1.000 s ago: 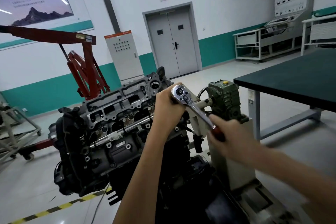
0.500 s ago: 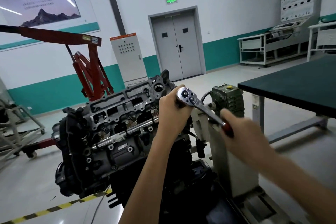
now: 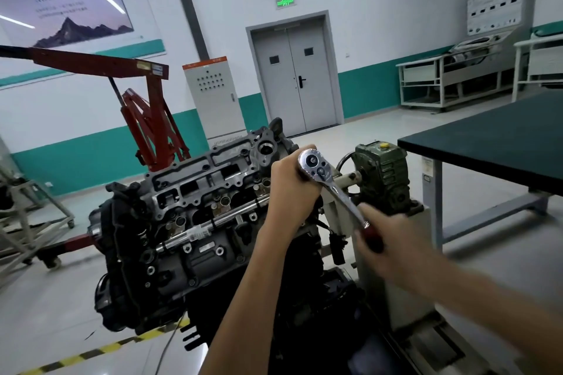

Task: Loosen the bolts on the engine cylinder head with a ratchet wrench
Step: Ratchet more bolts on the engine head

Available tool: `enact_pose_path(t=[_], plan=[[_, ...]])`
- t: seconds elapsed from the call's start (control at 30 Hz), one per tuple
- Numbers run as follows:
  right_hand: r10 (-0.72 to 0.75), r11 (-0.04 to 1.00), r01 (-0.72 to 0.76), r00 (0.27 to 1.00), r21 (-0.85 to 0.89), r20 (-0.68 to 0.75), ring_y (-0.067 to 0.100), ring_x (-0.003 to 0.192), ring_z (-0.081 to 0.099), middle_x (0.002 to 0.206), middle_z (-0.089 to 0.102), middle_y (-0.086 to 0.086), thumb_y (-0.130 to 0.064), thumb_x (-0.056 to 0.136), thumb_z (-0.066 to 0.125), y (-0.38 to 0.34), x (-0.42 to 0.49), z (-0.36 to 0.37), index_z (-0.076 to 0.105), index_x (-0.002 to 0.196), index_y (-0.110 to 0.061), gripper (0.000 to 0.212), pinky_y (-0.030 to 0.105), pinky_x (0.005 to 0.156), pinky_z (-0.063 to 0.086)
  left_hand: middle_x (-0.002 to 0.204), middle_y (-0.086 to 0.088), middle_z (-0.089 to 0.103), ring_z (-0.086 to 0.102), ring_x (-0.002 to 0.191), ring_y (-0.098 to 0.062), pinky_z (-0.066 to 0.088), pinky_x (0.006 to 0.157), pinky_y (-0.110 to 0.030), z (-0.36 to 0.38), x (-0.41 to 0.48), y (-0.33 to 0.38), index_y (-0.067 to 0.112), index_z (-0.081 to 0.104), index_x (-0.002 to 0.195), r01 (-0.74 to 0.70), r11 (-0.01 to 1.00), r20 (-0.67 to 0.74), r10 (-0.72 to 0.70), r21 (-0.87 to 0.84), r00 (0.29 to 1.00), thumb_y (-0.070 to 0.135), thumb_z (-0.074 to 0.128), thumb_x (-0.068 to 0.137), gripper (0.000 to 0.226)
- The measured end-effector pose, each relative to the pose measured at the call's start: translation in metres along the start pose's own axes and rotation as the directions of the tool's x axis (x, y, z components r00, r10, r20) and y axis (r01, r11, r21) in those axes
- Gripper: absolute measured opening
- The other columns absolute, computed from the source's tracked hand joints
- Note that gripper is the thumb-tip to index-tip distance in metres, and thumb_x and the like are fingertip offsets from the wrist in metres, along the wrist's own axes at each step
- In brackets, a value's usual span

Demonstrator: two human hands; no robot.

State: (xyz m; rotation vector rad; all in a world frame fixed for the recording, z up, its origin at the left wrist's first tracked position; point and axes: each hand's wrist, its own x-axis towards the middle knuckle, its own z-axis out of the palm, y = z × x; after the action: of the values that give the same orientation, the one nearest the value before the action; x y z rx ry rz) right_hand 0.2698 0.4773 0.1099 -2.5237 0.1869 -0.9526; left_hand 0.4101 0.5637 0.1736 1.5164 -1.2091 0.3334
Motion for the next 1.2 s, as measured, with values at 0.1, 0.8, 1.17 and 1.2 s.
enact_pose_path(t=[0.1,0.8,1.17,1.2], plan=[[-0.131,0.930,0.137,0.990,-0.340,0.041,0.009,0.043,0.046,0.058,0.052,-0.008,-0.007,0.074,0.070,0.029,0.035,-0.056,0.050,0.088,-0.016,0.026,0.012,0.042,0.033,0.053,-0.002,0.046,0.034,0.052,-0.004,0.029,0.049,-0.016,-0.002,0.001,0.003,0.011,0.046,0.056,0.013,1.000,0.027,-0.013,0.006,1.000,-0.010,0.064,0.075,0.033],[0.201,0.932,-0.126,0.959,0.339,-0.197,0.011,0.054,0.051,0.049,0.047,-0.003,-0.005,0.079,0.059,-0.045,-0.013,0.053,0.049,0.083,-0.014,0.014,0.013,0.043,0.032,0.053,0.007,0.033,0.026,0.052,-0.005,0.023,0.049,-0.020,0.006,0.000,0.001,0.018,0.035,0.057,-0.037,0.999,-0.030,0.037,0.001,0.999,-0.016,0.052,0.072,0.040],[-0.163,0.869,0.129,0.986,-0.477,-0.030,0.020,0.051,0.044,0.061,0.049,-0.001,-0.009,0.074,0.067,0.039,0.066,-0.066,0.052,0.091,-0.007,0.022,0.028,0.051,0.041,0.060,-0.016,0.055,0.040,0.056,-0.010,0.036,0.053,-0.028,-0.002,0.004,0.006,0.005,0.058,0.062,0.018,0.999,0.069,-0.021,0.039,0.997,-0.004,0.068,0.079,0.021],[-0.133,0.886,0.102,0.990,-0.452,-0.038,0.019,0.050,0.045,0.061,0.050,-0.001,-0.009,0.076,0.066,0.039,0.061,-0.061,0.052,0.092,-0.007,0.022,0.025,0.049,0.039,0.057,-0.008,0.055,0.040,0.054,-0.007,0.035,0.052,-0.024,-0.002,0.003,0.005,0.014,0.056,0.060,0.016,0.999,0.060,-0.018,0.034,0.998,-0.004,0.068,0.078,0.028]])
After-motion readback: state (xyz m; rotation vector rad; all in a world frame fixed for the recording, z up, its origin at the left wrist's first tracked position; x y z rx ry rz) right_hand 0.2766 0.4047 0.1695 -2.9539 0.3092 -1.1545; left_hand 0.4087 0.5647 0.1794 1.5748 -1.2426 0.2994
